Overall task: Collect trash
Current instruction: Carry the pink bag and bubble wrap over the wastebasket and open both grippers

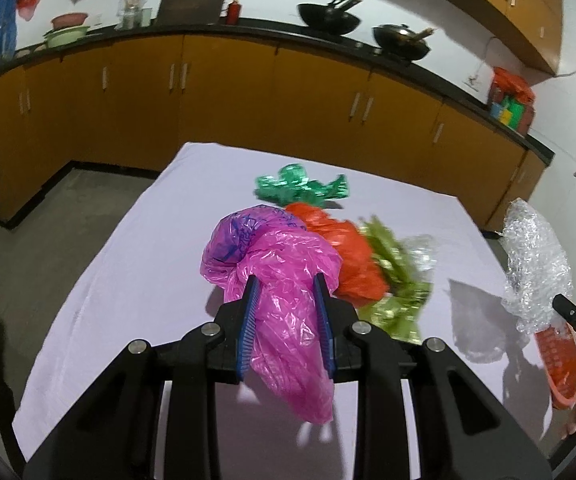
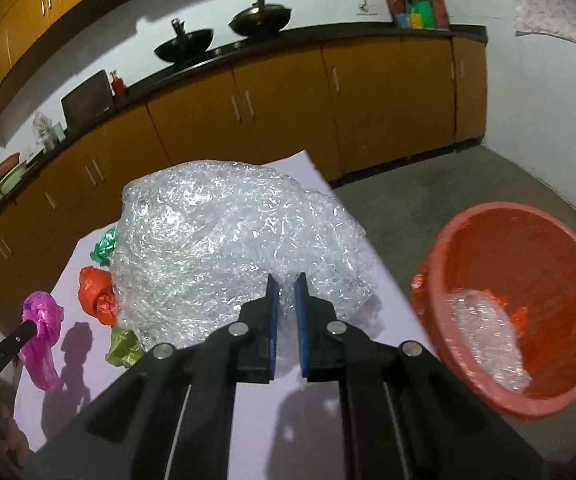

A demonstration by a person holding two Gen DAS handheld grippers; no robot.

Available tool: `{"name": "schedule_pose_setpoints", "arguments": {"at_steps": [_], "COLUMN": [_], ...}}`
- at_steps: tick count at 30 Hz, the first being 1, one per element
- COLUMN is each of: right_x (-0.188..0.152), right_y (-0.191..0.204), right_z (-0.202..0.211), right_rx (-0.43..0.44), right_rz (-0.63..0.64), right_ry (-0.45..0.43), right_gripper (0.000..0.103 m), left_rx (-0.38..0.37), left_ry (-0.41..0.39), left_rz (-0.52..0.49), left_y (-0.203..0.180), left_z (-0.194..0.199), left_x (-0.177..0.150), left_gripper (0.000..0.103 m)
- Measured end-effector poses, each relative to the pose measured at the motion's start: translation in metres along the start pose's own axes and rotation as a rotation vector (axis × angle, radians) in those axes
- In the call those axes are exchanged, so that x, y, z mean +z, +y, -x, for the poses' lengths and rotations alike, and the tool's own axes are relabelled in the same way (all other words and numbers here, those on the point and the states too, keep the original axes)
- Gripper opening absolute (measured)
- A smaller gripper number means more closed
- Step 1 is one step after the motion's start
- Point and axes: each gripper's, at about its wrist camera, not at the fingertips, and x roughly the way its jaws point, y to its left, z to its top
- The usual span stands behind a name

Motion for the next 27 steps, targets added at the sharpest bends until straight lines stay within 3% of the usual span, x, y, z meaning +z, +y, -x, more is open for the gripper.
{"name": "schedule_pose_setpoints", "arguments": {"at_steps": [12, 27], "right_x": [-0.004, -0.009], "right_y": [-0.059, -0.115], "right_z": [0.052, 0.083], "right_rx": [-0.071, -0.151], "right_rz": [-0.083, -0.163], "right_ry": [-0.054, -0.091], "right_gripper": [0.01, 0.009], "left_rx": [-0.111, -0.234], "left_ry": [-0.017, 0.007], "left_rz": [-0.072, -0.157], "left_y": [-0.065, -0.137], "left_z": [0.023, 0.028], "left_x": [-0.006, -0.022], "left_gripper": [0.028, 0.028]}}
